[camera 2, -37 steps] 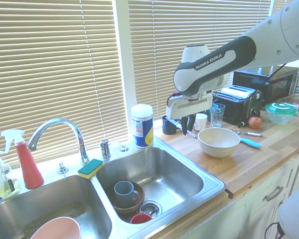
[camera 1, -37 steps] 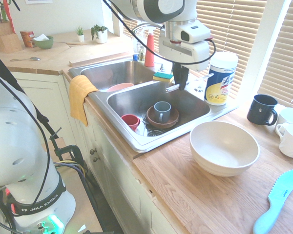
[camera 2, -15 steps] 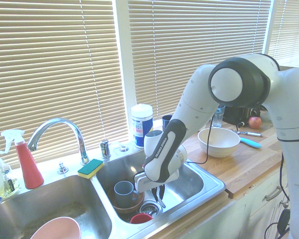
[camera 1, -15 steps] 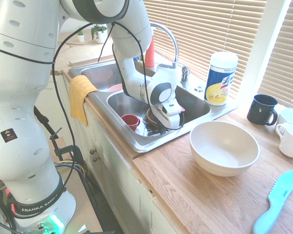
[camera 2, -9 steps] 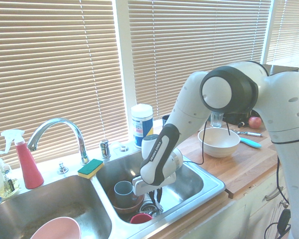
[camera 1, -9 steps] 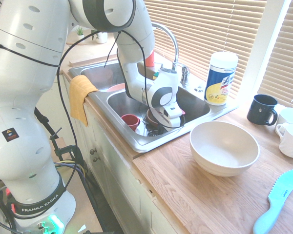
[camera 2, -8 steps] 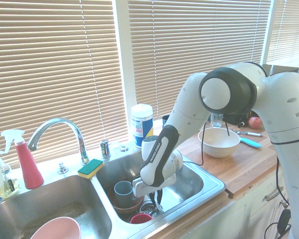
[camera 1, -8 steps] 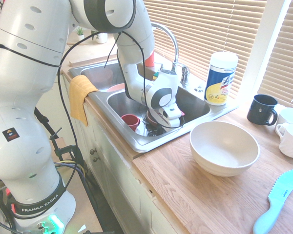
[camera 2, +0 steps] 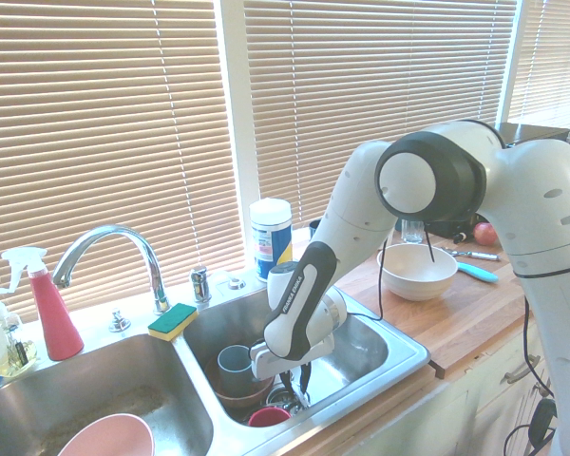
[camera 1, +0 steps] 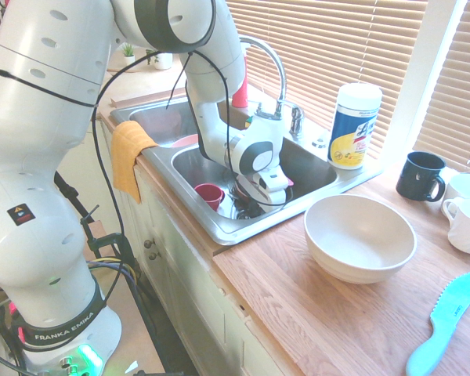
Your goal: Put the knife into the sink
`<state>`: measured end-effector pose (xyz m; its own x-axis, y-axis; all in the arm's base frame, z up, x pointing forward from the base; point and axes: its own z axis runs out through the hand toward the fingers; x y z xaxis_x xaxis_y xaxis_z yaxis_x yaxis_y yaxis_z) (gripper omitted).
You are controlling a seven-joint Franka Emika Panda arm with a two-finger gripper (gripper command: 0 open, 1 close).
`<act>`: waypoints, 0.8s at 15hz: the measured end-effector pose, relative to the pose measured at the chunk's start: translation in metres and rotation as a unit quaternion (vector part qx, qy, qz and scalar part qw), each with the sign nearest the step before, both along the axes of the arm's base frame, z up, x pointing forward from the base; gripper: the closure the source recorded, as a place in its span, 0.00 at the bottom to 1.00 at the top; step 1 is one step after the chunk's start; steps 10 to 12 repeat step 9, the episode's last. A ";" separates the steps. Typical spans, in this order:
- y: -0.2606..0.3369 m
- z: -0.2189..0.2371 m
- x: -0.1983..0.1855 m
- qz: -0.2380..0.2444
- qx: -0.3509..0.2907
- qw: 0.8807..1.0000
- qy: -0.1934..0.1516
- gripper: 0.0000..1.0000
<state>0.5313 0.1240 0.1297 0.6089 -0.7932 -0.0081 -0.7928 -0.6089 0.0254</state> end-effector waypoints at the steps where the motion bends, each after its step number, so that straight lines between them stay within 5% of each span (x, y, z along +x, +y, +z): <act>1: 0.000 0.006 0.002 0.000 0.000 1.000 -0.005 0.00; 9: -0.010 0.124 -0.001 0.016 -0.015 0.999 -0.036 0.00; 12: -0.010 0.124 -0.001 0.016 -0.015 0.999 -0.036 0.00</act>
